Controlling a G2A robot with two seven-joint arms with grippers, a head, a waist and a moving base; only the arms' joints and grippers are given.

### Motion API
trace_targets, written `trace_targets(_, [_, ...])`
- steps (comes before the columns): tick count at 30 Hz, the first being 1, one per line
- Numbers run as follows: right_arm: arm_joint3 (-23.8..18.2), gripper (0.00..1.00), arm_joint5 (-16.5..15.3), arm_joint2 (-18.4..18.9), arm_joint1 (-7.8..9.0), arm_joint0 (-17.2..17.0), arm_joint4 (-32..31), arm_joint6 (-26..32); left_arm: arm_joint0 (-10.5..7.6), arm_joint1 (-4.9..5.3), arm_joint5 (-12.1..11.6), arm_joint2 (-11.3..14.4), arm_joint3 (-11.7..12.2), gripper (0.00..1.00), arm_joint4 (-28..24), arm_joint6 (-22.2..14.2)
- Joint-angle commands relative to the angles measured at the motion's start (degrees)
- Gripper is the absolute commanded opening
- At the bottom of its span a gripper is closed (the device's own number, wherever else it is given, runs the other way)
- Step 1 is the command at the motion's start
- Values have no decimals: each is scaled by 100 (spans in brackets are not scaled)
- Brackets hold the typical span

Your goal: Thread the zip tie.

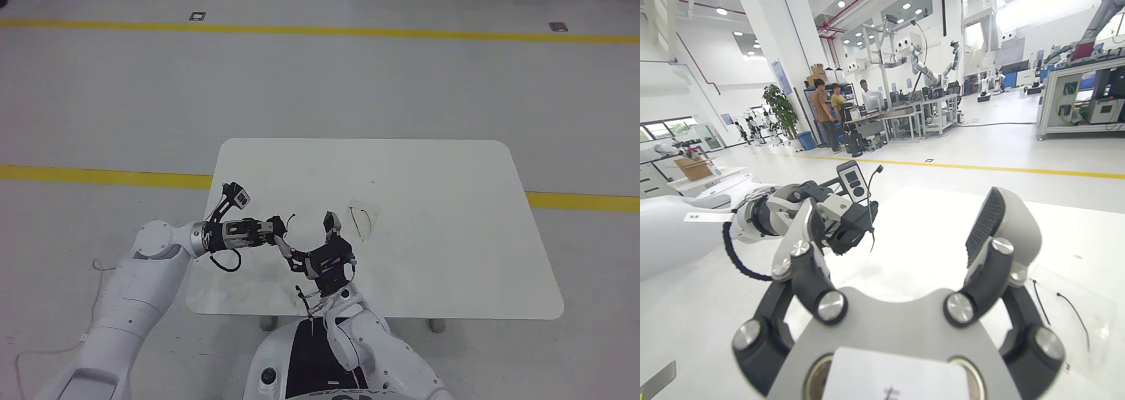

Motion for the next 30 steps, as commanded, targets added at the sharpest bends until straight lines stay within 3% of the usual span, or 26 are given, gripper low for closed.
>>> trace_targets(1, [0, 100, 0, 0, 0, 0, 0, 0, 0, 0, 0, 0, 0, 0, 0, 0])
trace_targets(8, [0, 100, 3, 5, 1, 4, -13, 6, 6, -1, 23, 1, -5, 0, -6, 42])
trace_targets(12, [-17, 100, 168, 80, 58, -22, -706, -303, 85, 49, 558, -168, -169, 0, -432, 59])
trace_targets(15, [-33, 100, 238, 119, 123, -59, -1091, -521, 172, 107, 1189, -296, -288, 0, -905, 0])
trace_targets(18, [185, 100, 486, -89, 301, 217, -1091, -752, 279, 188, 1627, -355, -505, 0, -1341, 0])
trace_targets(19, [352, 100, 724, -269, 405, 420, -1091, -818, 302, 227, 1702, -413, -493, 0, -1373, 0])
trace_targets(20, [481, 100, 900, -442, 486, 587, -1091, -855, 310, 252, 1741, -418, -513, 0, -1317, 0])
trace_targets(23, [829, 100, 900, -797, 761, 1192, -1091, -929, 346, 280, 1856, -369, -541, 0, -1497, 0])
trace_targets(24, [854, 100, 900, -880, 825, 1288, -1091, -935, 314, 291, 1537, -456, -465, 0, -1353, 217])
trace_targets(30, [814, 100, 900, -829, 871, 1325, -1091, -940, 314, 291, 1537, -456, -465, 0, -1353, 217])
